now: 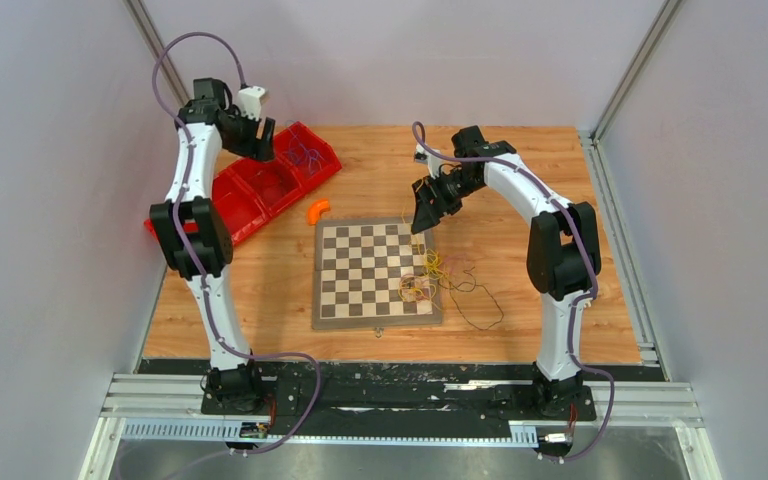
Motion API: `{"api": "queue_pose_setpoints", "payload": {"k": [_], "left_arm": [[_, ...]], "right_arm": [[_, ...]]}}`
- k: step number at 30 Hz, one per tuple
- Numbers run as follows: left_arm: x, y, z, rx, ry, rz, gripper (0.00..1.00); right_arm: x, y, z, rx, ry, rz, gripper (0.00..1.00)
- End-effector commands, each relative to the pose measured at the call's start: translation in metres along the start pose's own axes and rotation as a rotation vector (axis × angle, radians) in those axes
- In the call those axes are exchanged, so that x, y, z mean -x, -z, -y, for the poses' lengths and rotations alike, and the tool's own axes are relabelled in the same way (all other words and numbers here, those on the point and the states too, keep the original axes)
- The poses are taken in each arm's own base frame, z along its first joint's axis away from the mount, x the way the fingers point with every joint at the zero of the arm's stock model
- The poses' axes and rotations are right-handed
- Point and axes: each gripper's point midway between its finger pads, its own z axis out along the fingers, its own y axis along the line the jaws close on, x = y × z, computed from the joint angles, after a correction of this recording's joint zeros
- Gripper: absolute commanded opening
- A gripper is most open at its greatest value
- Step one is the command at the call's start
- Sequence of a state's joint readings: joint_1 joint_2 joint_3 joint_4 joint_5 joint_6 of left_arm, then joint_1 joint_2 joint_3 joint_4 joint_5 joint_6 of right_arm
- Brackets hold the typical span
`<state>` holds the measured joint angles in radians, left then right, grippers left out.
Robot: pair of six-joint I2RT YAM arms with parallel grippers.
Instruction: Untangle the cables
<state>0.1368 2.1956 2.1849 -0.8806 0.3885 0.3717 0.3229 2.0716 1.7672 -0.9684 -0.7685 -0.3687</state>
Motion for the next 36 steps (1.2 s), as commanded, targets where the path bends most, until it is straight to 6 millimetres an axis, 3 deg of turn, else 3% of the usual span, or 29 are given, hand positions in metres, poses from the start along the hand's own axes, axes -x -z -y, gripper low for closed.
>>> {"api": "queue_pose_setpoints", "payload": {"k": [1, 5, 13, 17, 20, 22, 26, 33, 36], "left_arm": [[-0.013, 0.022, 0.021, -0.105, 0.055, -0.030, 0.72], [-0.036, 0.022, 0.017, -0.077, 0.061, -0.091, 0.58], [-0.048, 0.008, 0.021, -0.116, 0.094, -0.121, 0.51], [-0.048, -0.006, 0.017, -0.109, 0.113, -0.101, 0.31], [-0.045, -0.027, 0.004, -0.073, 0.154, -0.078, 0.06], [-0.040, -0.037, 0.000, -0.071, 0.190, -0.063, 0.00], [-0.034, -0.057, -0.012, -0.026, 0.264, -0.031, 0.00], [-0.045, -0.077, -0.069, 0.320, 0.396, -0.040, 0.00], [-0.051, -0.081, -0.080, 0.423, 0.374, -0.065, 0.00]], "right_arm": [[0.014, 0.012, -0.008, 0.013, 0.044, 0.046, 0.90], [0.011, 0.014, -0.008, 0.013, 0.039, 0.047, 0.90], [0.010, 0.013, -0.006, 0.015, 0.030, 0.045, 0.89], [0.008, 0.012, -0.006, 0.018, 0.024, 0.042, 0.89], [0.007, 0.010, -0.005, 0.021, 0.014, 0.038, 0.89], [0.007, 0.009, -0.003, 0.015, 0.014, 0.035, 0.89], [0.005, 0.008, 0.001, 0.007, 0.017, 0.027, 0.89], [0.003, 0.006, 0.002, 0.007, 0.013, 0.021, 0.89], [0.003, 0.005, 0.003, 0.009, 0.009, 0.020, 0.89]]}}
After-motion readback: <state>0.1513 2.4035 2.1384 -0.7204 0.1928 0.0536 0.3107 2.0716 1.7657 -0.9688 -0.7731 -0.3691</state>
